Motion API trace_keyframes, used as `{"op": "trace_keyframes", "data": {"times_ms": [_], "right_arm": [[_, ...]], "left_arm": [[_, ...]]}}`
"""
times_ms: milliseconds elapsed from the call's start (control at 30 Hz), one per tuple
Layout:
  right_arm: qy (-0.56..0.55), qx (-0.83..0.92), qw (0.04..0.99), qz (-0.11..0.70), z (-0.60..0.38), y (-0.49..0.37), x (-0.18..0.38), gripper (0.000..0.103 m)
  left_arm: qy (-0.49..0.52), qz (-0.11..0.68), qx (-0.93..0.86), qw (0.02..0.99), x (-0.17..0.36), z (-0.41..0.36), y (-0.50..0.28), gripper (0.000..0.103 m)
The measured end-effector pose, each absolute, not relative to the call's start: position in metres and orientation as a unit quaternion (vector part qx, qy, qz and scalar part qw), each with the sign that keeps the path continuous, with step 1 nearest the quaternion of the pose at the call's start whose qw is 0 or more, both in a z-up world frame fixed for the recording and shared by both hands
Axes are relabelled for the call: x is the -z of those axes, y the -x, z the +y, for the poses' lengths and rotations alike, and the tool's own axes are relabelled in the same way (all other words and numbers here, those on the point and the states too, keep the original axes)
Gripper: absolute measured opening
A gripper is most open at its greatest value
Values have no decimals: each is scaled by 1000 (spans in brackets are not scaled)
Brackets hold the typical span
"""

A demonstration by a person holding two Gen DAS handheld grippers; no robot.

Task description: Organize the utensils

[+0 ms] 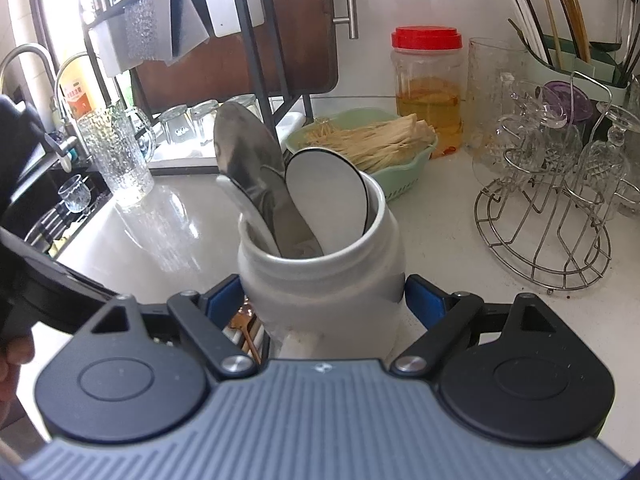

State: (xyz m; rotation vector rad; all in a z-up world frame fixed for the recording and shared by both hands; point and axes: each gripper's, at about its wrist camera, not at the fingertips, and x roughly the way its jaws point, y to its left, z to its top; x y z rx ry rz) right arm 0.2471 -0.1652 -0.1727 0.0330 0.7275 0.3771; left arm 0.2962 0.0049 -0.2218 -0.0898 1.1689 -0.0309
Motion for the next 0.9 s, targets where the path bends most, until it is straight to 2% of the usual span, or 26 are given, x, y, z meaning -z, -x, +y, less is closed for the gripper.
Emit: {"op": "trace_keyframes", "data": {"times_ms": [367, 433, 733, 900], "right_arm": [[-18, -192, 914, 357, -165, -253, 174, 92], [-26, -198, 915, 351, -168, -252, 173, 95], [-7, -205, 919, 336, -164, -250, 172, 95], [-1, -200, 921, 335, -163, -251, 172, 92]], "left_arm": [[61, 500, 17, 864, 184, 12, -280, 10], [64, 491, 17, 869, 177, 13, -277, 10], [78, 429, 19, 900, 122, 20, -263, 10], [83, 388, 32, 917, 85, 19, -265, 9]]}}
